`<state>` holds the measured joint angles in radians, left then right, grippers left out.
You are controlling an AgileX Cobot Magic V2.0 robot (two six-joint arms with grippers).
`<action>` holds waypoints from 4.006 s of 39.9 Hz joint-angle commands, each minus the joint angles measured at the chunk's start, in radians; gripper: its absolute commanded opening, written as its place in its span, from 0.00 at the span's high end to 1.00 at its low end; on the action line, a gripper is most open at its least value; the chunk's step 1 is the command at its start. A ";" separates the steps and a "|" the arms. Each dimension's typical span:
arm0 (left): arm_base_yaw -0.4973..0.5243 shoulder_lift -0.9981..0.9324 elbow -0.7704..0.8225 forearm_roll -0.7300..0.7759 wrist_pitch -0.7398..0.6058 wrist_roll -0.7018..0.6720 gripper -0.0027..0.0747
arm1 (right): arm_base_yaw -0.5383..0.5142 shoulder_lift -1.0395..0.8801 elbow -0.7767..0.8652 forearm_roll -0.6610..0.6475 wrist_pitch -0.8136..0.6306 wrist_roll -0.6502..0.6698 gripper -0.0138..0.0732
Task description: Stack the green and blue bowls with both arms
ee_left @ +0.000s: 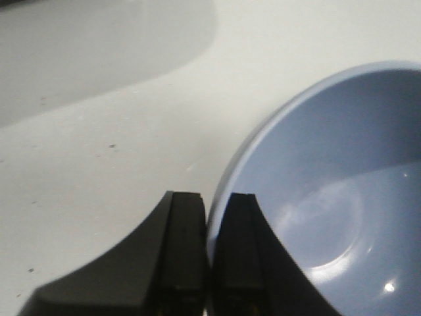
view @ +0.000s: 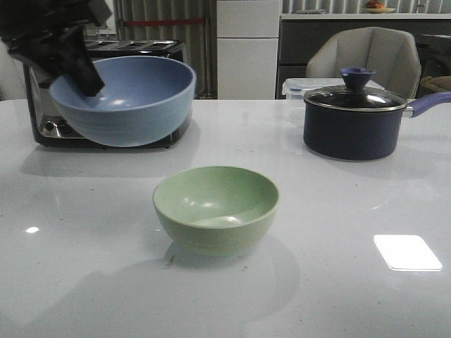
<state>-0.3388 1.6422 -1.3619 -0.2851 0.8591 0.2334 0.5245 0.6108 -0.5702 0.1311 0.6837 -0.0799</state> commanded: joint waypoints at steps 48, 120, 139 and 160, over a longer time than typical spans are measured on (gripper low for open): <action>-0.219 0.256 -0.228 0.066 -0.023 -0.005 0.82 | 0.000 -0.003 -0.029 -0.006 -0.062 0.000 0.42; -0.229 -0.987 0.627 0.271 -0.046 -0.176 0.33 | 0.000 -0.003 -0.029 -0.008 -0.061 0.000 0.42; -0.229 -0.991 0.638 0.274 -0.110 -0.176 0.84 | 0.000 -0.003 -0.029 -0.015 -0.060 0.000 0.78; -0.229 -0.991 0.638 0.270 -0.112 -0.178 0.84 | 0.000 -0.003 -0.029 -0.015 -0.057 0.000 0.78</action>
<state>-0.5622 0.6534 -0.6964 -0.0121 0.8222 0.0670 0.5245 0.6108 -0.5702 0.1205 0.6861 -0.0776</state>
